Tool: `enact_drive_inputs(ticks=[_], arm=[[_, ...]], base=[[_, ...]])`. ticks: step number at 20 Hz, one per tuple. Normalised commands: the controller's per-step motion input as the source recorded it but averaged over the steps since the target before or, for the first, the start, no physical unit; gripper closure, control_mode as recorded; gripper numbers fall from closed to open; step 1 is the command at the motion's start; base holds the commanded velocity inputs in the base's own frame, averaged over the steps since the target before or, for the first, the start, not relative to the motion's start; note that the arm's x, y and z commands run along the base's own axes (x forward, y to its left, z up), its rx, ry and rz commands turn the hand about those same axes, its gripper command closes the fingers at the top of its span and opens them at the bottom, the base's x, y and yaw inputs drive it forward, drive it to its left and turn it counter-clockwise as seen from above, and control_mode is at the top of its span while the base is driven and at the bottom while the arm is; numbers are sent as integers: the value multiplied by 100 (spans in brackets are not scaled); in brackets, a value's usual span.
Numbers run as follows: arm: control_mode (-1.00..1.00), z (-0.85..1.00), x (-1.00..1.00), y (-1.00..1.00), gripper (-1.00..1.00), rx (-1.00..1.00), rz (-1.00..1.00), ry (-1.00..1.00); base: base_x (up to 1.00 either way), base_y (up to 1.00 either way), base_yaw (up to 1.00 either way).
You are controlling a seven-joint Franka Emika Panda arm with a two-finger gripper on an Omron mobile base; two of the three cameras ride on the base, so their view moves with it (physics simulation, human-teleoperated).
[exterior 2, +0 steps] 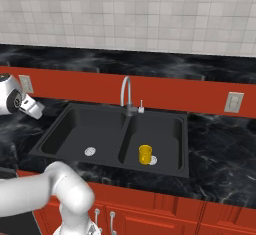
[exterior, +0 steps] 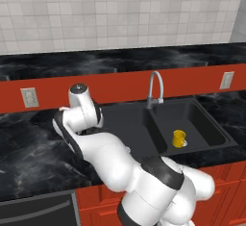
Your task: Move any existing items from the left basin to the right basin for drying. Then move the measuring cup from the counter to the left basin of the sink for washing.
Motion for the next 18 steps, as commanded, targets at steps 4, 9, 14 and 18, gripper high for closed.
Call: enact_drive_inputs(ticks=[4, 9, 14, 18], arm=[[-100, 8, -15, -56, 100, 0, -5, -1], [-100, 9, -17, -59, 100, 0, -5, -1], [-100, 7, -19, -60, 100, 0, -5, -2], [-100, 0, -14, -57, 100, 0, -4, -2]], base=[[0, 0, 0], [0, 0, 0], [0, 0, 0], [0, 0, 0]])
